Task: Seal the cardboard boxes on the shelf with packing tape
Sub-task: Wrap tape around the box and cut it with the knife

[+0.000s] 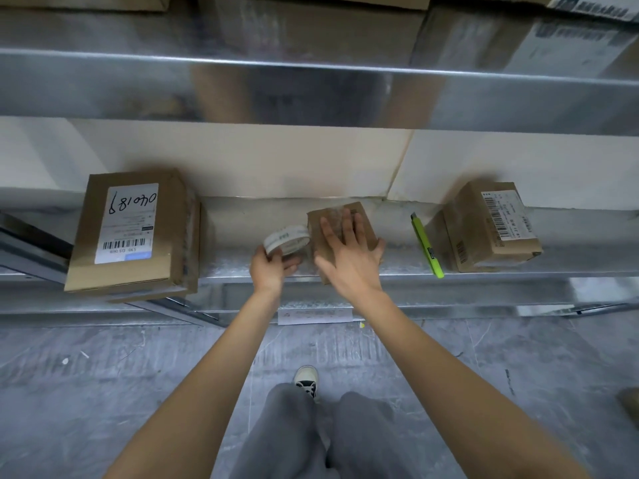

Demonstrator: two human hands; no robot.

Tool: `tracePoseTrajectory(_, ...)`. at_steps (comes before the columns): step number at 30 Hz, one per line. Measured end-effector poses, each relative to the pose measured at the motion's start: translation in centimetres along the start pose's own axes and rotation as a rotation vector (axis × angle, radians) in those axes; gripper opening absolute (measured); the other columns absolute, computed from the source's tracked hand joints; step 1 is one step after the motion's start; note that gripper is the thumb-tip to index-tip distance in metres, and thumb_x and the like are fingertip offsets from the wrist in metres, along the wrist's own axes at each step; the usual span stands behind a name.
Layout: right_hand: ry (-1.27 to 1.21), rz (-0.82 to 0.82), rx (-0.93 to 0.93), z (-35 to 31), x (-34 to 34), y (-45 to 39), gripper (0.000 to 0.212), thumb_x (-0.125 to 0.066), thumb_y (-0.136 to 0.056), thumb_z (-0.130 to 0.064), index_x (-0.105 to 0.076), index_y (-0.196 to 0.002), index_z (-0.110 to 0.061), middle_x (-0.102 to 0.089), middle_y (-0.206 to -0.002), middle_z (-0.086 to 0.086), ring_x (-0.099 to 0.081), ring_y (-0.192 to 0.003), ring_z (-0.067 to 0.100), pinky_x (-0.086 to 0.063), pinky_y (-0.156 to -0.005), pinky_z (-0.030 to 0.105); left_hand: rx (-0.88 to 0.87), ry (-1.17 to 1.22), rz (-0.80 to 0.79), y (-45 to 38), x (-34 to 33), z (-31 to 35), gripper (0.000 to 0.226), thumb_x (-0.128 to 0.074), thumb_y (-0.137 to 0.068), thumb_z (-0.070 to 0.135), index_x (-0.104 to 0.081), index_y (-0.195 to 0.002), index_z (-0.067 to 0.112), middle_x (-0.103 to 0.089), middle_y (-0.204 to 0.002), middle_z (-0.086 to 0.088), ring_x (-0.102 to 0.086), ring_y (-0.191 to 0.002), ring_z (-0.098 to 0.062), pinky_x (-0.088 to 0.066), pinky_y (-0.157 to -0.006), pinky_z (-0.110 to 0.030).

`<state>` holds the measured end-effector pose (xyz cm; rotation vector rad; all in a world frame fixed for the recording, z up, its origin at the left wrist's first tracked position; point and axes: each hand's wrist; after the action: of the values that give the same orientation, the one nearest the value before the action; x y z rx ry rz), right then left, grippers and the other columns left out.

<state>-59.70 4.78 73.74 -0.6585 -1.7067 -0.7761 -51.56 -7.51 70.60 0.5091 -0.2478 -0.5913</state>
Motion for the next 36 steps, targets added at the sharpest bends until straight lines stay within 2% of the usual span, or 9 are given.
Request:
tracePoseTrajectory(2, -0.018, -0.016, 0.008, 0.3, 0.3, -0.1, 0.067, -0.041, -0.092, -0.054, -0.016, -0.152, -0.039, -0.002, -0.163, 0.006, 0.008, -0.149, 0.023, -0.014, -0.105, 0.068, -0.024, -0.079, -0.02, -0.4, 0.3, 0.5, 0.029, -0.056, -0.092, 0.002, -0.05, -0.119, 0.012, -0.063, -0.112, -0.011, -0.068, -0.094, -0.027, -0.058, -0.078, -0.034)
tracePoseTrajectory(5, -0.088, -0.035, 0.039, 1.1, 0.6, -0.3, 0.068, -0.048, -0.088, -0.054, -0.024, -0.15, -0.04, -0.002, -0.163, 0.003, 0.006, -0.149, 0.019, -0.012, -0.107, 0.067, -0.244, -0.257, -0.141, 0.1, 0.7, 1.9, 0.061, -0.082, -0.074, 0.014, -0.048, -0.125, 0.015, -0.055, -0.12, -0.002, -0.055, -0.108, -0.015, -0.044, -0.089, -0.022)
tracePoseTrajectory(8, -0.173, -0.031, 0.095, 2.1, 1.3, -0.5, 0.072, -0.047, -0.074, -0.057, -0.037, -0.144, -0.043, -0.01, -0.163, -0.002, 0.001, -0.15, 0.015, -0.006, -0.111, 0.066, -0.414, -0.277, -0.184, 0.3, 1.0, 3.2, 0.045, -0.081, -0.078, 0.029, -0.052, -0.111, 0.019, -0.057, -0.112, 0.002, -0.054, -0.102, -0.012, -0.044, -0.083, -0.017)
tracePoseTrajectory(14, -0.176, -0.144, 0.183, 4.5, 2.6, -1.5, 0.085, -0.032, -0.056, -0.072, -0.038, -0.139, -0.053, -0.009, -0.161, -0.015, 0.009, -0.148, 0.009, 0.017, -0.109, 0.064, -0.188, -0.356, -0.527, 2.3, 0.4, 3.5, 0.032, -0.055, -0.098, 0.027, -0.043, -0.125, 0.013, -0.063, -0.082, -0.009, -0.057, -0.046, -0.009, -0.047, -0.048, -0.025)
tracePoseTrajectory(17, -0.141, -0.232, 0.206, 5.3, 3.3, -2.1, 0.089, -0.033, -0.052, -0.072, -0.033, -0.14, -0.056, -0.004, -0.16, -0.019, 0.012, -0.148, 0.011, 0.019, -0.111, 0.058, -0.164, -0.254, -0.517, 3.8, 0.0, 2.3, 0.037, -0.055, -0.098, 0.028, -0.036, -0.13, 0.029, -0.065, -0.085, -0.007, -0.061, -0.052, -0.003, -0.05, -0.049, -0.023)
tracePoseTrajectory(23, -0.113, -0.297, 0.245, 6.2, 3.7, -2.9, 0.087, -0.035, -0.053, -0.066, -0.024, -0.138, -0.063, 0.001, -0.158, -0.025, 0.014, -0.148, 0.012, 0.017, -0.113, 0.055, -0.245, -0.31, -0.519, 3.8, -0.9, 1.2, 0.047, -0.053, -0.096, 0.033, -0.036, -0.122, 0.069, -0.063, -0.112, -0.001, -0.07, -0.086, -0.024, -0.062, -0.064, -0.043)
tracePoseTrajectory(28, -0.087, -0.346, 0.304, 7.0, 4.1, -3.3, 0.08, -0.051, -0.07, -0.054, -0.016, -0.141, -0.06, 0.005, -0.16, -0.02, 0.017, -0.148, 0.014, 0.016, -0.115, 0.053, -0.151, -0.235, -0.573, 4.1, -1.1, 0.2, 0.046, -0.047, -0.102, 0.02, -0.04, -0.138, 0.046, -0.06, -0.104, -0.009, -0.065, -0.079, -0.024, -0.06, -0.06, -0.046)
tracePoseTrajectory(31, -0.048, -0.369, 0.326, 7.4, 4.1, -3.6, 0.082, -0.064, -0.082, -0.035, -0.016, -0.144, -0.058, 0.008, -0.16, -0.018, 0.019, -0.147, 0.016, 0.015, -0.115, 0.053, -0.109, -0.276, -0.606, 4.8, -0.6, -0.8, 0.052, -0.044, -0.104, 0.024, -0.028, -0.144, 0.054, -0.06, -0.089, -0.001, -0.067, -0.068, -0.038, -0.059, -0.056, -0.041)
tracePoseTrajectory(36, -0.04, -0.392, 0.339, 7.2, 4.6, -3.8, 0.075, -0.057, -0.082, -0.043, -0.018, -0.146, -0.053, 0.009, -0.161, -0.013, 0.018, -0.147, 0.019, 0.012, -0.114, 0.052, -0.051, -0.19, -0.661, 4.9, -0.9, -0.2, 0.054, -0.041, -0.105, 0.024, -0.019, -0.148, 0.048, -0.059, -0.091, -0.009, -0.067, -0.055, -0.026, -0.06, -0.055, -0.036)
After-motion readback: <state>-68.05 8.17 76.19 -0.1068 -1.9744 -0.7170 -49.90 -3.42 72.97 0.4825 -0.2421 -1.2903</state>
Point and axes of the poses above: each hand's wrist, its own y-axis away from the middle knuckle, its own x-axis out of the back of the hand, z = x × y
